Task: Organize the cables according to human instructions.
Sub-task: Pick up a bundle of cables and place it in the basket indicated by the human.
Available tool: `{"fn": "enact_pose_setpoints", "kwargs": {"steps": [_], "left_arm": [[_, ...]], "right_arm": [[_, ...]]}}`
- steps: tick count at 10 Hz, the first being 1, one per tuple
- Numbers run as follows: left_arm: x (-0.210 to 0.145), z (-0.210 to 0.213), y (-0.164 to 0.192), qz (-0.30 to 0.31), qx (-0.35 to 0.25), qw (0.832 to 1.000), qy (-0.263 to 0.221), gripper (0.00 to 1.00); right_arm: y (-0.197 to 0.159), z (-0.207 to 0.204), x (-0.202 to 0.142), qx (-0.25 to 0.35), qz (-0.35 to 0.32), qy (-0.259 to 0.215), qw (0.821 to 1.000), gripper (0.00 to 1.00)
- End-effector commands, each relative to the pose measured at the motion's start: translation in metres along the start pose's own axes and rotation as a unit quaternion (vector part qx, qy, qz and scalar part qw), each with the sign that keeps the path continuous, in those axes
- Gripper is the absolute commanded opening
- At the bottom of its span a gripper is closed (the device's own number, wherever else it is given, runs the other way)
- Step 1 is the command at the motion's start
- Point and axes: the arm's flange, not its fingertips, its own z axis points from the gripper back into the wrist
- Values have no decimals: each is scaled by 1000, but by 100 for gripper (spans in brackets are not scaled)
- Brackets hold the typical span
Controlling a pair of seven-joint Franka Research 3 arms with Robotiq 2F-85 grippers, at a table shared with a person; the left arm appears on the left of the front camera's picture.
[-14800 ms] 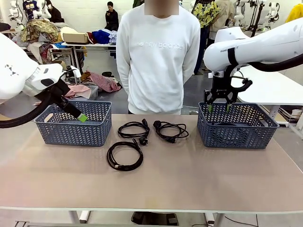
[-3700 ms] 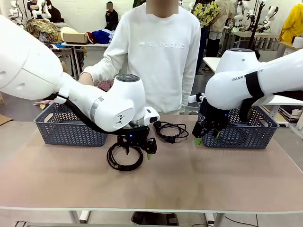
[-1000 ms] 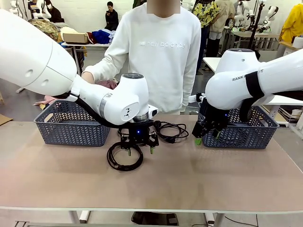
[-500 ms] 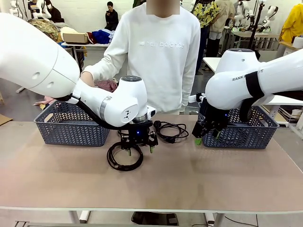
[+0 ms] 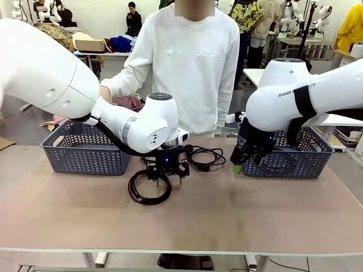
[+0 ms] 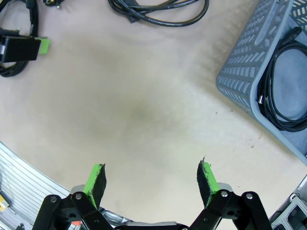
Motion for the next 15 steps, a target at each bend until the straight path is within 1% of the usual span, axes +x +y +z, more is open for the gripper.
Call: {"fn": "enact_pose_setpoints", "kwargs": {"steps": [1,2,3,4,5,6,7,8,9,10,11,15], "left_arm": [[3,0,-6,12,15,1000,-14,77],[3,0,-7,12,15,1000,-14,68],[4,0,-7,11,15,1000,-13,63],[4,0,-7,11,15,1000,-14,54],[5,0,-8,11,16,1000,-13,49],[5,0,-8,10,17,1000,-12,39],[5,1,-8,10,18,1000,-13,34],[5,2,-9,9,20,1000,-15,24],[5,3,-9,9,21,1000,-16,18],[4,5,-9,7,26,1000,-16,8],[2,7,-9,5,33,999,-17,1],[-8,13,-13,10,39,999,-8,0]], "right_arm": [[0,2,0,0,0,-2,1000,100],[0,2,0,0,0,-2,1000,100],[0,2,0,0,0,-2,1000,100],[0,2,0,0,0,-2,1000,100],[0,2,0,0,0,-2,1000,100],[0,2,0,0,0,-2,1000,100],[0,2,0,0,0,-2,1000,100],[0,2,0,0,0,-2,1000,100],[0,2,0,0,0,-2,1000,100],[0,2,0,0,0,-2,1000,100],[0,2,0,0,0,-2,1000,100],[0,2,0,0,0,-2,1000,100]]}}
